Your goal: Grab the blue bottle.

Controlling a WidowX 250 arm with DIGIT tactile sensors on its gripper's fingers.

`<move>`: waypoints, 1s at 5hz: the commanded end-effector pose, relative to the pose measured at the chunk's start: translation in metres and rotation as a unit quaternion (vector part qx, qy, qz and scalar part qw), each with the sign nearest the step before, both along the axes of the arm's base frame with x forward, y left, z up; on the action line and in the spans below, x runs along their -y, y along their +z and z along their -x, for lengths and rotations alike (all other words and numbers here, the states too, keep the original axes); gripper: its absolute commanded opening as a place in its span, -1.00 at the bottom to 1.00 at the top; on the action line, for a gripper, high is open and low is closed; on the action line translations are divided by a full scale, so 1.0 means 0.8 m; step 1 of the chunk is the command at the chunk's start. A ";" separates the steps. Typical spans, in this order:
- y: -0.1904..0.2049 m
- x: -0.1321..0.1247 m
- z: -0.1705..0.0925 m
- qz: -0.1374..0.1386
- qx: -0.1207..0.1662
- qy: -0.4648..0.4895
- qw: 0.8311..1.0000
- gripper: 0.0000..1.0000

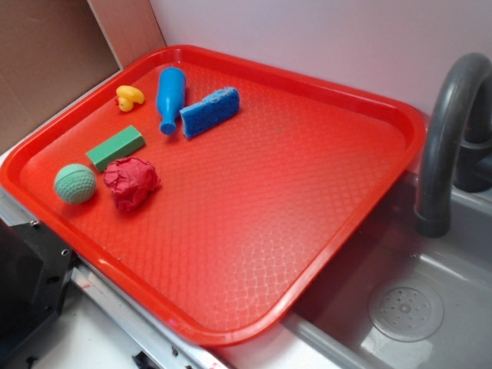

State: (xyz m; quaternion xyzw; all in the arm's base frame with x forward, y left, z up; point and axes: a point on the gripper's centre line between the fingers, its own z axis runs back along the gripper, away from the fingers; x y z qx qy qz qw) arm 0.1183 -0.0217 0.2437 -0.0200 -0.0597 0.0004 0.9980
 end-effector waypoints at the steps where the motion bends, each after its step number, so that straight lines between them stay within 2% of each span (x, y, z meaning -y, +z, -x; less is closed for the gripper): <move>1: 0.000 0.000 0.000 0.000 0.000 0.000 1.000 1.00; 2: -0.010 -0.011 -0.016 0.034 0.014 0.087 0.996 1.00; 3: -0.025 -0.016 -0.033 0.039 0.032 0.210 0.976 1.00; 4: -0.048 -0.033 -0.055 0.032 0.054 0.287 0.956 1.00; 5: -0.079 -0.054 -0.082 0.038 0.087 0.348 0.933 1.00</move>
